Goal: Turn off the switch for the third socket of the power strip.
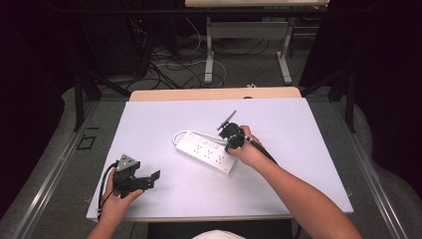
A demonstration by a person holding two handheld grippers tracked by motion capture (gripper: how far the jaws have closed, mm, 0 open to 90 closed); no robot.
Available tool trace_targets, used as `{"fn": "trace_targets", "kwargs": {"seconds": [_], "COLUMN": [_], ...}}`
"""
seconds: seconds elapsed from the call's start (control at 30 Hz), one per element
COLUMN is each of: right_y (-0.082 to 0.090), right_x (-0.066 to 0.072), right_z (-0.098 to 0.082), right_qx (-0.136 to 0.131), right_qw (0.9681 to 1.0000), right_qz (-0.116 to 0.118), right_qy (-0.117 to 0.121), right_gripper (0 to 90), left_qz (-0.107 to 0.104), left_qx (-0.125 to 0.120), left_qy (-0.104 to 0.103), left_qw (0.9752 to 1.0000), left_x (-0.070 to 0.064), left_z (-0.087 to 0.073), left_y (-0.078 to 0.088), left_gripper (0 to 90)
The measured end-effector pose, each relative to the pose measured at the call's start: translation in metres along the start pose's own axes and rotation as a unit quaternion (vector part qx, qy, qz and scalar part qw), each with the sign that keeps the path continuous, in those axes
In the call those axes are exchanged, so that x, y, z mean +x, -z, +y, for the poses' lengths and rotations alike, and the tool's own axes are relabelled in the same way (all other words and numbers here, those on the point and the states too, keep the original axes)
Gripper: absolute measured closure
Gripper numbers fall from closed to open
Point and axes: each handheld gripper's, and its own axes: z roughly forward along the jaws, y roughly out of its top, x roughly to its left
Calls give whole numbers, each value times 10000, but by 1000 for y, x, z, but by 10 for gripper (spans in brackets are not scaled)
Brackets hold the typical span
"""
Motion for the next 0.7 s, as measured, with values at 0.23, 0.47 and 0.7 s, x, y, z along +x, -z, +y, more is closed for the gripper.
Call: {"fn": "trace_targets", "kwargs": {"seconds": [0.23, 0.47, 0.7], "right_y": [0, 0, 0], "right_x": [-1, -1, -1], "right_z": [0, 0, 0], "right_qx": [25, 0, -5], "right_qw": [10000, 10000, 10000], "right_qz": [-46, 23, 17], "right_qy": [11, -42, -40], "right_gripper": [842, 808, 751], "left_qz": [3, 5, 8], "left_qx": [5, 6, 11], "left_qy": [18, 20, 20], "left_qw": [10000, 10000, 10000], "left_x": [0, 0, 0], "left_z": [0, 0, 0], "left_y": [0, 0, 0], "left_gripper": [124, 124, 125]}}
